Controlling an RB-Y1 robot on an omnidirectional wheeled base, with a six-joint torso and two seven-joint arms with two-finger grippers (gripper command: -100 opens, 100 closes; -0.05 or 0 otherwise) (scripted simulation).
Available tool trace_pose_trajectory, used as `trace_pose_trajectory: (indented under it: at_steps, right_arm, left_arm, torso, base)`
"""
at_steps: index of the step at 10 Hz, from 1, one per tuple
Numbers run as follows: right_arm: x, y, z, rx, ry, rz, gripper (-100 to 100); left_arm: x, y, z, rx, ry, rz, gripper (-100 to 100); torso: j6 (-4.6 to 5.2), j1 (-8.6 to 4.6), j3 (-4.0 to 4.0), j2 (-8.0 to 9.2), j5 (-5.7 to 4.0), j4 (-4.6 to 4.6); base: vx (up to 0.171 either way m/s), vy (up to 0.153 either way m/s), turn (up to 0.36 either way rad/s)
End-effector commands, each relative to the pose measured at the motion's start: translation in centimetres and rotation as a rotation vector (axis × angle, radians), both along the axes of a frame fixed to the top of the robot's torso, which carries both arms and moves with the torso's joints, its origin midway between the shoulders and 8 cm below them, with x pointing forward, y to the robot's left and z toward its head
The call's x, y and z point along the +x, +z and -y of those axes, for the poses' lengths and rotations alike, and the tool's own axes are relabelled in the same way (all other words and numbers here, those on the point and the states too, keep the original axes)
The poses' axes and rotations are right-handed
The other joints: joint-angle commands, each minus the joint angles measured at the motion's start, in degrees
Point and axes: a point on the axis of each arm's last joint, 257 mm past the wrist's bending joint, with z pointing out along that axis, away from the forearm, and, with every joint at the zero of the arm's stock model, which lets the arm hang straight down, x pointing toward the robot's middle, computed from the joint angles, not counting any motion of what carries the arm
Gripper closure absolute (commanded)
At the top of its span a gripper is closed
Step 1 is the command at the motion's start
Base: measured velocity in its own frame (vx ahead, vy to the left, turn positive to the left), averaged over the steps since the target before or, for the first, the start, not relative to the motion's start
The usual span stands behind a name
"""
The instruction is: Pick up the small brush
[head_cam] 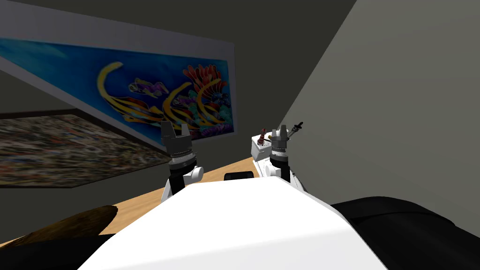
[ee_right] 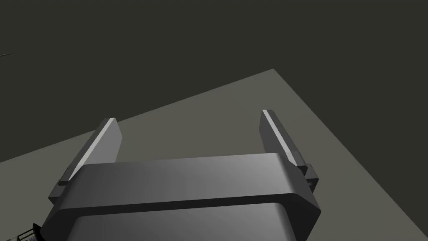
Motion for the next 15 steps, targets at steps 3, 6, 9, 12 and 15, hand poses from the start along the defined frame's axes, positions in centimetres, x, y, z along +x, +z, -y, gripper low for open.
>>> trace_pose_trajectory:
  at_steps: [3, 6, 9, 12, 15]
  right_arm:
    - [0.1, -0.7, -2.4, -0.066, 0.084, -0.018, -100]
    - [0.1, -2.5, -5.7, -0.125, 0.191, -0.047, -100]
    - [-0.1, -4.5, -8.5, -0.177, 0.28, -0.08, -100]
    - [-0.6, -7.4, -11.3, -0.236, 0.376, -0.124, -100]
    - [-1.5, -11.2, -14.1, -0.308, 0.476, -0.179, -100]
  left_arm:
    - [0.0, 0.0, 0.0, 0.0, 0.0, 0.0, 0]
    - [0.0, 0.0, 0.0, 0.0, 0.0, 0.0, 0]
    - [0.0, 0.0, 0.0, 0.0, 0.0, 0.0, 0]
    - [0.0, 0.0, 0.0, 0.0, 0.0, 0.0, 0]
    - [0.0, 0.0, 0.0, 0.0, 0.0, 0.0, 0]
  torso:
    - [0.0, -0.04, 0.16, 0.28, -0.01, 0.06]
    - [0.0, -0.16, 0.34, 0.6, -0.03, 0.13]
    - [0.0, -0.09, 0.35, 0.6, -0.02, 0.14]
    - [-0.01, -0.17, 0.2, 0.33, -0.04, 0.08]
    - [0.01, -0.13, 0.13, 0.21, -0.03, 0.06]
  base:
    - [-0.079, -0.009, 0.023]
    - [-0.152, -0.038, 0.048]
    - [-0.134, -0.019, 0.051]
    - [-0.078, -0.035, 0.061]
    - [-0.056, -0.026, 0.057]
